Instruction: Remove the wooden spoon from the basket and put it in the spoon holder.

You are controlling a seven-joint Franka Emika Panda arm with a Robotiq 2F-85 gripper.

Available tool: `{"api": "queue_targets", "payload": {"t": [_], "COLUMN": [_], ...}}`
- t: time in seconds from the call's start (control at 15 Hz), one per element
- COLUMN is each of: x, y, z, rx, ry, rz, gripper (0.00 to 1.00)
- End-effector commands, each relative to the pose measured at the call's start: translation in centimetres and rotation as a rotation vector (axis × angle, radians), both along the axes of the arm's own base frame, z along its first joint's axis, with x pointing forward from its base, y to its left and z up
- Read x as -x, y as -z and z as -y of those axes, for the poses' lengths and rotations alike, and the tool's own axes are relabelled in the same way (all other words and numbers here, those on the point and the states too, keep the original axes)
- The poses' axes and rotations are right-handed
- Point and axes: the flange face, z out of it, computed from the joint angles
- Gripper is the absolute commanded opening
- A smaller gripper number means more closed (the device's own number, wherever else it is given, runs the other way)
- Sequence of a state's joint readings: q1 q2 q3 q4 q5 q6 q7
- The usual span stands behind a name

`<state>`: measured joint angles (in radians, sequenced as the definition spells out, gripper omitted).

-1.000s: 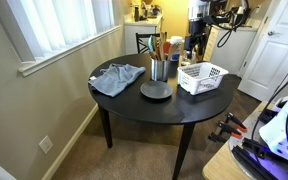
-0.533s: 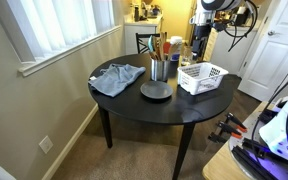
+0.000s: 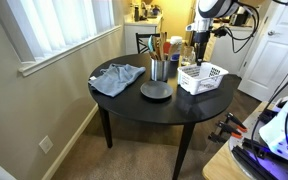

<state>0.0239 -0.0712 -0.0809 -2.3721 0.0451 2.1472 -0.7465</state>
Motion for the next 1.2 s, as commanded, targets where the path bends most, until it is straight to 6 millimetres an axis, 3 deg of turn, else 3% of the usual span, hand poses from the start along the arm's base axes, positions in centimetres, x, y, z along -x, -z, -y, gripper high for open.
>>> {"api": "queue_targets", "payload": {"t": [0.0,0.33,1.07,1.13], "x": [0.6,0.9,0.7,0.7], "y": [1.5,2.9,3.0,4.1], "z": [2.1,3.5,3.3,3.5], "rx": [-0.014,-0.012,-0.012,-0.036], "ry": [-0.052,0.027,0.009,-0.008], "rz": [-0.016,-0.091,-0.08,-0.093], "gripper": [1.0,1.0,1.0,1.0]}}
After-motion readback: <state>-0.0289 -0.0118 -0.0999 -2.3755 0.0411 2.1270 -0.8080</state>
